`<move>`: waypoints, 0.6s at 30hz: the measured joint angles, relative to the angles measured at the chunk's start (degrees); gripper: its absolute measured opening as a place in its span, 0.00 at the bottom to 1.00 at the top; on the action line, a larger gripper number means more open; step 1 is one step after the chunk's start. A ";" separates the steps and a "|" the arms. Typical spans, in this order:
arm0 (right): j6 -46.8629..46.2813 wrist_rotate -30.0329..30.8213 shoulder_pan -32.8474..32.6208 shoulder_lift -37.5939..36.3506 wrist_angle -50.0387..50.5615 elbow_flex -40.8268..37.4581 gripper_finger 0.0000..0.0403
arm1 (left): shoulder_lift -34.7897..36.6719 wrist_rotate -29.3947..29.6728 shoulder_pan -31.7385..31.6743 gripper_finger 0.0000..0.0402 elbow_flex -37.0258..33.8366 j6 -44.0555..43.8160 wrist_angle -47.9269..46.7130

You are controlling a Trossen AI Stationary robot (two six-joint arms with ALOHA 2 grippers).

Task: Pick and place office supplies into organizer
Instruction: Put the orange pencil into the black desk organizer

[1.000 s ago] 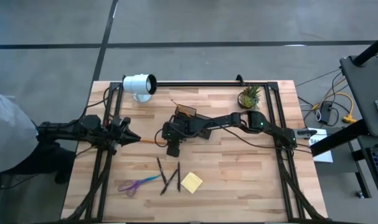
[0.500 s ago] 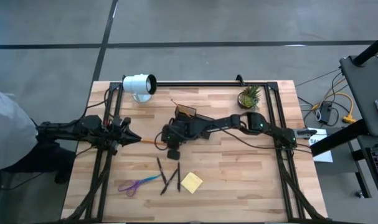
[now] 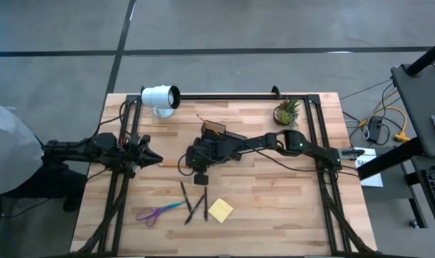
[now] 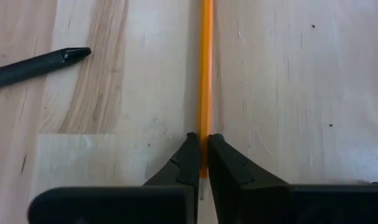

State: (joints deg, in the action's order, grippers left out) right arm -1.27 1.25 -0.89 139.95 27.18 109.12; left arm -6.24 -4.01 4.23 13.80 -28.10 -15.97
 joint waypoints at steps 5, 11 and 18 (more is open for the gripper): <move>0.11 1.19 0.00 0.32 2.12 3.31 0.02 | 0.00 -0.04 0.00 0.07 0.00 -0.01 0.00; -2.93 4.51 0.56 -0.25 4.93 5.97 0.01 | 0.15 -0.07 0.01 0.07 0.00 0.00 0.03; -3.85 2.96 0.74 -1.30 8.05 7.41 0.02 | 0.13 -0.09 0.00 0.07 0.00 0.41 -2.34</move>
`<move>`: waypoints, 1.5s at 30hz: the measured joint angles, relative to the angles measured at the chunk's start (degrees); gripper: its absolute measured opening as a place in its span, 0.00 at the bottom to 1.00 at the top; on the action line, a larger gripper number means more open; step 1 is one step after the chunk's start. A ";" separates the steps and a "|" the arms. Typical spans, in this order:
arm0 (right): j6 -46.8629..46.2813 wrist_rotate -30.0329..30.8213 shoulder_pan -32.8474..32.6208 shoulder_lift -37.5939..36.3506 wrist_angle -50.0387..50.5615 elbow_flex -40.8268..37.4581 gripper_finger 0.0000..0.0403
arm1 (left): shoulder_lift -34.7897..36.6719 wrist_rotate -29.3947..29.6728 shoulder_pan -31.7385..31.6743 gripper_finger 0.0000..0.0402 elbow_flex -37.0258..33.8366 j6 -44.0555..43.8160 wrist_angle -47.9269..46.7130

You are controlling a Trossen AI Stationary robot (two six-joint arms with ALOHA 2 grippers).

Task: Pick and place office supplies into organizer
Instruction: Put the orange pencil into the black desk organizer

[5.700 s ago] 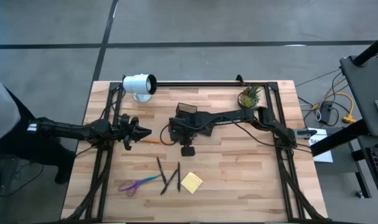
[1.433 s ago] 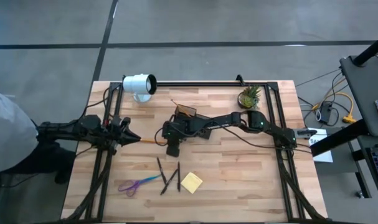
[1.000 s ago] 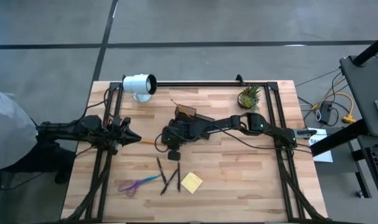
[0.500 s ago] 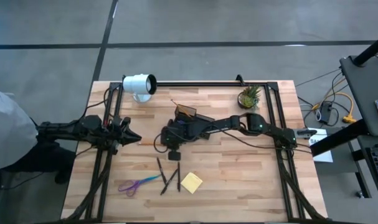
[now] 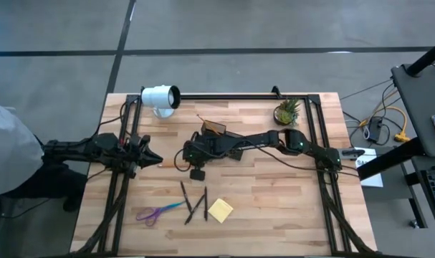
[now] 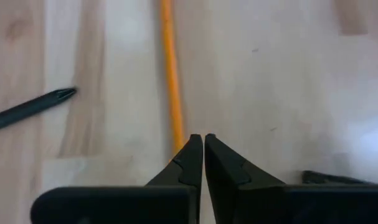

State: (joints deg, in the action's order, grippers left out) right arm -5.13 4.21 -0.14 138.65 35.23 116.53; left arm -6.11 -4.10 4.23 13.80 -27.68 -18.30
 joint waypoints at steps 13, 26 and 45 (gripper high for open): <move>1.71 -1.20 0.36 0.09 3.40 -0.63 0.02 | -10.49 5.07 -0.02 0.07 -2.79 -3.84 -6.59; 4.94 -4.05 -0.09 0.09 6.17 -0.72 0.08 | -24.01 5.37 -0.02 0.07 -3.08 -2.88 -3.62; 4.23 -4.18 -0.08 0.09 4.91 -1.22 0.29 | -44.55 8.77 -0.15 0.07 -3.17 3.22 5.50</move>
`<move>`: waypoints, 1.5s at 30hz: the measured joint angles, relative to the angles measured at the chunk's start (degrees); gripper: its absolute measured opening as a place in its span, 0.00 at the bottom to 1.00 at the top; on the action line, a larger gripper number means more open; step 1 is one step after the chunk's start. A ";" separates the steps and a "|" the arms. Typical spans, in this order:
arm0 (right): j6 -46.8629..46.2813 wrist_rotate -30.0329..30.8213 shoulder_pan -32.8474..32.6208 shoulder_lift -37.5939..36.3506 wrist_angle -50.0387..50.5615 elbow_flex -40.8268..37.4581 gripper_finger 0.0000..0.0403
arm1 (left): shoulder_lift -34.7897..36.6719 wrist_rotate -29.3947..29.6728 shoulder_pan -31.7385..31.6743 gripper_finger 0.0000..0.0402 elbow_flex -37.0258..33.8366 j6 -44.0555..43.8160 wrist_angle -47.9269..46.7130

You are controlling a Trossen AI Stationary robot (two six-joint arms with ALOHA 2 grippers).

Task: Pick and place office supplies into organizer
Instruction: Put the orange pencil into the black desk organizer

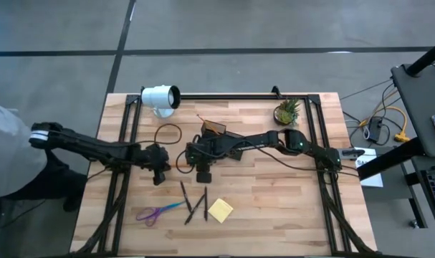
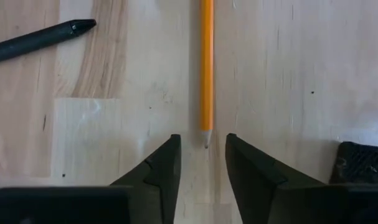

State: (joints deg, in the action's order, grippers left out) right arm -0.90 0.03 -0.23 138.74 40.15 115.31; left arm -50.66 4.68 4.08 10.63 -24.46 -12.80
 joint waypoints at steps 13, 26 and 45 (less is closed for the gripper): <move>-0.40 -0.01 0.24 0.75 -1.79 -2.17 0.20 | -2.13 -0.09 0.00 0.07 0.02 1.20 2.99; -1.27 -0.48 0.39 1.79 -4.53 -2.08 0.08 | -2.25 -1.01 0.00 0.07 0.46 1.36 3.48; -5.10 -2.26 1.62 1.97 -7.12 -3.35 0.02 | -2.45 -1.01 0.00 0.07 2.29 1.83 6.50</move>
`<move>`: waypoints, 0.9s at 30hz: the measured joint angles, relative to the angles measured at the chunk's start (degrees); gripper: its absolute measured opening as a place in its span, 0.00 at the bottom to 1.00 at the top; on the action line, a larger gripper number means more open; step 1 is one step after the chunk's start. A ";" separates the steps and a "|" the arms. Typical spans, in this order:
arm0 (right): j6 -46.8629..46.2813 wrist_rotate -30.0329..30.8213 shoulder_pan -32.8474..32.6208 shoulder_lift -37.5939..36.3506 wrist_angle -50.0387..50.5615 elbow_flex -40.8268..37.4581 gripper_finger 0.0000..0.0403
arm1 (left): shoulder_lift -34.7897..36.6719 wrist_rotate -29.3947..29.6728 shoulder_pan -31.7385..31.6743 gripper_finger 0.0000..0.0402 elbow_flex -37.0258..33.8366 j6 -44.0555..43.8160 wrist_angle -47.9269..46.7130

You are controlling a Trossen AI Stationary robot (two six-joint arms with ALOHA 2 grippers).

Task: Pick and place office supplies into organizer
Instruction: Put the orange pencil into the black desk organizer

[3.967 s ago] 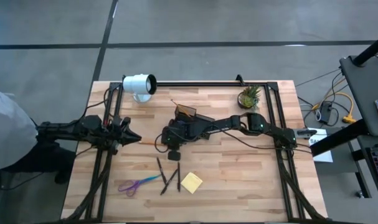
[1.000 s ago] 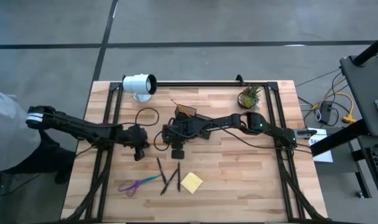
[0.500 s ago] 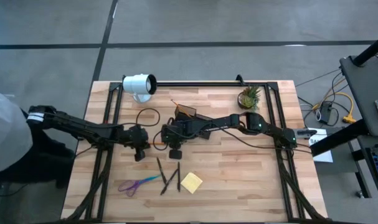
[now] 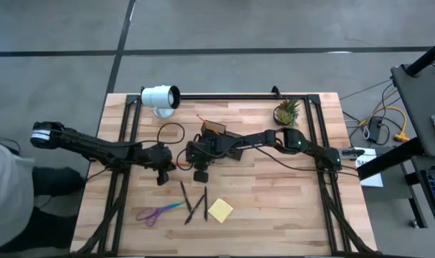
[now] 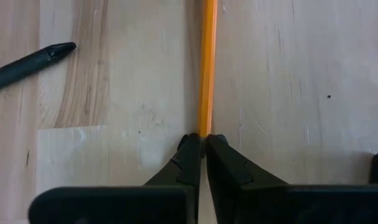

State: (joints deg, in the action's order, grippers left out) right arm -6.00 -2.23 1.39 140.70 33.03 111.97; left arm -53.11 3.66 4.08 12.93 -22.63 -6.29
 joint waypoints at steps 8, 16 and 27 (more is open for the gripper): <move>0.19 0.12 0.32 -0.08 0.11 -0.87 0.02 | 3.06 3.25 0.00 0.07 0.48 0.56 -1.98; 0.84 0.74 0.39 -0.32 1.06 -1.95 0.02 | 5.98 6.16 0.02 0.07 2.78 3.45 -14.91; 4.66 1.14 0.39 -0.33 1.17 -1.89 0.02 | 0.91 10.39 -1.47 0.07 11.03 12.60 -21.73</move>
State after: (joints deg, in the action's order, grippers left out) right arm -1.34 -1.08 1.78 140.38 34.20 110.08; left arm -52.19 14.05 2.61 23.95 -10.03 -28.02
